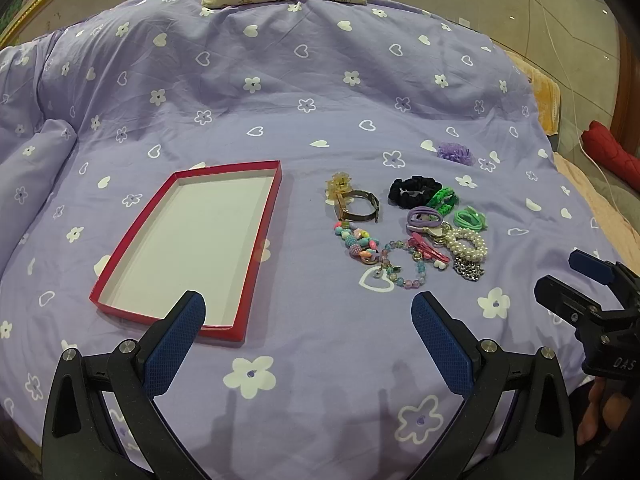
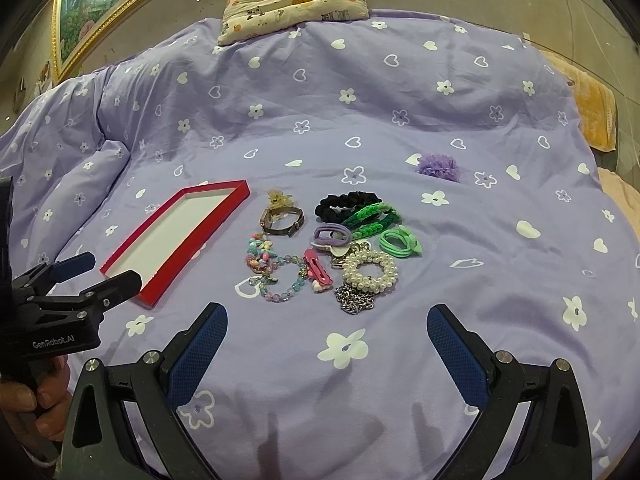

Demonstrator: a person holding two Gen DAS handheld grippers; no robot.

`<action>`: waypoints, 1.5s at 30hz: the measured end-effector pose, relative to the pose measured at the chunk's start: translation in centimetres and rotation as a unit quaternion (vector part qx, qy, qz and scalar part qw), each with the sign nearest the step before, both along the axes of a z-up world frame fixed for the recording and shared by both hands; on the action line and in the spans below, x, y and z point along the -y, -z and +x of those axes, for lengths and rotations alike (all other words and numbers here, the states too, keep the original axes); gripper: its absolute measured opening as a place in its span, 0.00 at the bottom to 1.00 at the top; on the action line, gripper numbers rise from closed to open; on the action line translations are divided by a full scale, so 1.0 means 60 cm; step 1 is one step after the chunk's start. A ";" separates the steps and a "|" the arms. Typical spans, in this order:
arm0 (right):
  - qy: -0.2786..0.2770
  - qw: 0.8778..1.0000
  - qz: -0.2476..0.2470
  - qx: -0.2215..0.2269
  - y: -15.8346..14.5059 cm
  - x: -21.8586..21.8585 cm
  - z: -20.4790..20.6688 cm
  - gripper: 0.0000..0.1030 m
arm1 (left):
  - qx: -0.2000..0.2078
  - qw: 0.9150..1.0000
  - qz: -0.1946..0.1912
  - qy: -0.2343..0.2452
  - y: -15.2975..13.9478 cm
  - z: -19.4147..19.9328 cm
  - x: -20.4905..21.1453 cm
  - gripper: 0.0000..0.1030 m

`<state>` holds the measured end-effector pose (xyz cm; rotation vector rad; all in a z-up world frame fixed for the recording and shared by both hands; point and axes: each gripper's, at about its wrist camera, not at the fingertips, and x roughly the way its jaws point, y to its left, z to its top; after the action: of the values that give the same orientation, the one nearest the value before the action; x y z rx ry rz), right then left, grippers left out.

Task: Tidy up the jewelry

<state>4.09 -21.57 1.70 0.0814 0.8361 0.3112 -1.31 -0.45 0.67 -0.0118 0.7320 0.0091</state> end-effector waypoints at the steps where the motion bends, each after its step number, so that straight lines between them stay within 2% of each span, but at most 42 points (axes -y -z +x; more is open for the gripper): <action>1: 0.000 1.000 0.001 0.000 0.000 0.000 0.000 0.98 | 0.000 1.000 0.000 0.001 0.000 0.000 0.000 1.00; 22: 0.000 1.000 0.009 -0.005 0.006 0.007 0.007 0.98 | -0.013 1.000 -0.006 0.007 0.012 0.023 0.006 1.00; 30: 0.005 1.000 0.016 -0.015 0.017 0.016 0.024 0.98 | -0.028 0.999 -0.021 0.012 0.020 0.046 0.000 1.00; 42: 0.014 0.999 0.042 -0.026 0.029 0.043 0.093 0.96 | -0.054 0.998 -0.036 0.016 0.021 0.137 -0.009 1.00; 45: 0.017 0.998 0.046 -0.030 0.032 0.047 0.123 0.89 | -0.060 0.997 -0.037 0.017 0.023 0.168 -0.010 1.00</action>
<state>11.49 -24.41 -0.20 0.1908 0.8788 0.3157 8.79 0.15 -0.68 -0.0697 0.8521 -0.0505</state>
